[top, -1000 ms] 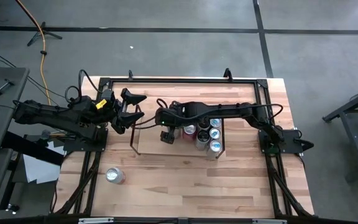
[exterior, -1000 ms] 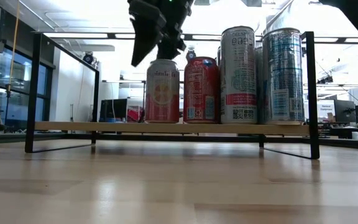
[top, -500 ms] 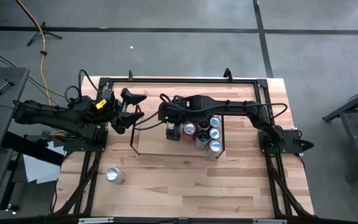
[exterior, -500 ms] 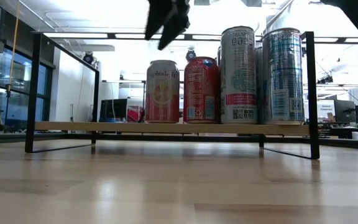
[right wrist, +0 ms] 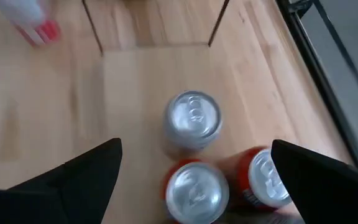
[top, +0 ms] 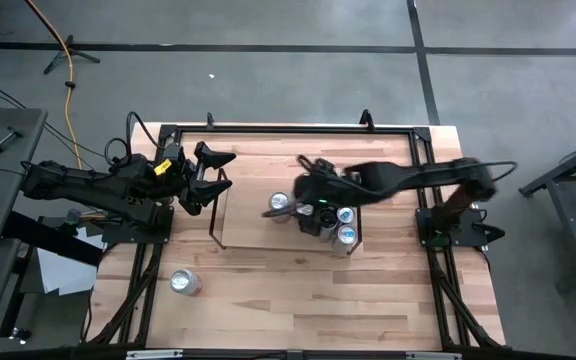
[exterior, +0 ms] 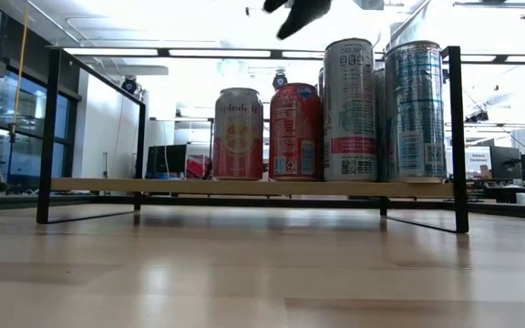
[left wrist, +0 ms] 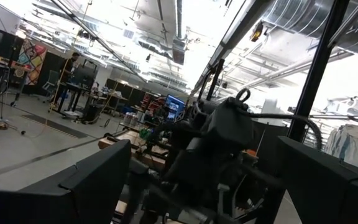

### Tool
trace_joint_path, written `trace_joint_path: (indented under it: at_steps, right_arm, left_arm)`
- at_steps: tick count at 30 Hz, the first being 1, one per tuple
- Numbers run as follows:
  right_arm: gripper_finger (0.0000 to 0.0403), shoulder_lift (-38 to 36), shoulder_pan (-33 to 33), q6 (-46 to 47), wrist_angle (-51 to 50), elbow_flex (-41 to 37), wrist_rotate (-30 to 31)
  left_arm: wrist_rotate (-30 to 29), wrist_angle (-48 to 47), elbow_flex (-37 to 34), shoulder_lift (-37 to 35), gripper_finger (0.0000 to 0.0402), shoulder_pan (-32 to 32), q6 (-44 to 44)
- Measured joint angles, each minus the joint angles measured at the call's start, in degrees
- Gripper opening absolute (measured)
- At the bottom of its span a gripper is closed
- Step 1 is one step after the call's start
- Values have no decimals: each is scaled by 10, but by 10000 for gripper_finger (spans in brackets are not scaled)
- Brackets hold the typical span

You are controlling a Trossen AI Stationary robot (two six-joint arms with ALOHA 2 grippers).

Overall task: Place canned beverage on shelf
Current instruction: Put the pink soda can on the shelf

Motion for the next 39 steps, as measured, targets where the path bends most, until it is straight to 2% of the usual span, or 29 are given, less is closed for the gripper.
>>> trace_joint_path:
  at_steps: [5, 11, 20, 32, 39]
  right_arm:
    - [399, -129, 22, 86, 165, -177, 5]
    - [399, -216, 35, 139, 286, -284, 20]
    - [399, -238, 33, 151, 283, -294, 17]
    - [399, -233, 33, 317, 292, -295, 15]
    - [399, -233, 33, 272, 298, -295, 16]
  left_arm:
    - [0, 0, 0, 0, 355, 0, 0]
    - [-5, 0, 0, 0, 355, 0, 0]
    - [-12, -1, 0, 0, 355, 0, 0]
    - [-12, -3, 0, 0, 355, 0, 0]
    - [-12, -10, 0, 0, 355, 0, 0]
